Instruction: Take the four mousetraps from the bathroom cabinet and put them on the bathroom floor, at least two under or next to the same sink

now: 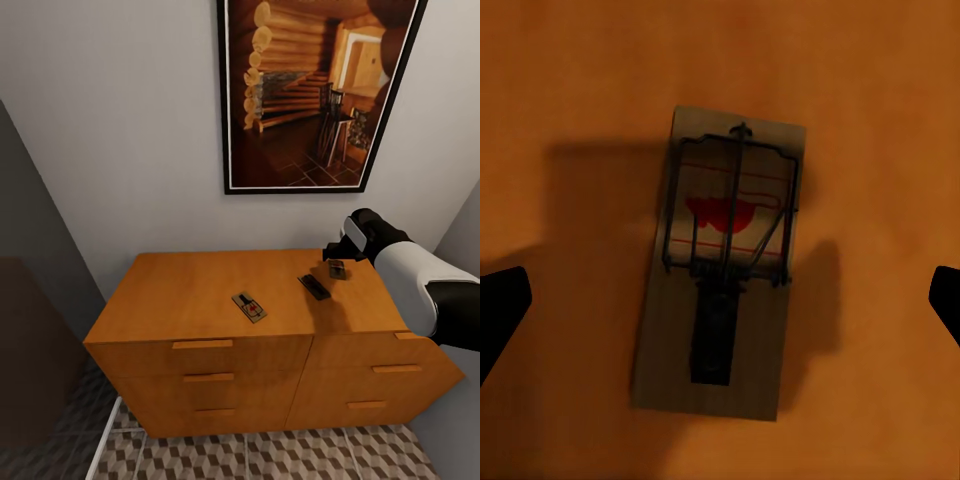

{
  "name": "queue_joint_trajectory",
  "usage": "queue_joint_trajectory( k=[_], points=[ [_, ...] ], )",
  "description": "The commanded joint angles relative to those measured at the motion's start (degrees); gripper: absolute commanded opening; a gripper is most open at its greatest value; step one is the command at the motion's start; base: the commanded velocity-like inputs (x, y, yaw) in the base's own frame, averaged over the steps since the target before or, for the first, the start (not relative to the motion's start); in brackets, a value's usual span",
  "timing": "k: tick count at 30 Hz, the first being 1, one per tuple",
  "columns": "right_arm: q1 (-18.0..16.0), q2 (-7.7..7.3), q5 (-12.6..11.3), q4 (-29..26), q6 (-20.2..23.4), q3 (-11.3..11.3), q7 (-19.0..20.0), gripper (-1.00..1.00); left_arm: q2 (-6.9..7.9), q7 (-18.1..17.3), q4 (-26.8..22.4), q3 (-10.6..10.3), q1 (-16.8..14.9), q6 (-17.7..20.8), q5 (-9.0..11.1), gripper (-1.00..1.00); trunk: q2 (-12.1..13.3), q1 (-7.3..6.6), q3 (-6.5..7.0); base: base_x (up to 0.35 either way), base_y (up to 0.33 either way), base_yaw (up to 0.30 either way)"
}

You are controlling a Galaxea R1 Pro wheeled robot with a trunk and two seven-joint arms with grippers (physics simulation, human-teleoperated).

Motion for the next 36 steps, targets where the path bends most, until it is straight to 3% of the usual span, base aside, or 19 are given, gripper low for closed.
queue_joint_trajectory(
  k=[1,19,36],
  points=[
    [0.0,-0.04,-0.6,-0.1,0.2,0.4,-0.3,1.00,-0.02,0.2,0.2,-0.5,-0.1,-0.3,0.3,1.00,0.0,0.00,-0.05,0.000,-0.005,0.000],
    [0.0,-0.06,-0.6,-0.1,0.2,0.3,-0.3,1.00,-0.02,0.2,0.2,-0.5,-0.1,-0.3,0.3,1.00,0.0,0.00,-0.38,0.000,-0.012,0.000],
    [0.0,-1.86,-0.9,0.0,0.2,0.2,-0.2,1.00,-0.07,0.2,0.2,-0.5,-0.1,-0.3,0.3,1.00,0.0,0.00,-0.42,0.000,0.000,0.000]
  ],
)
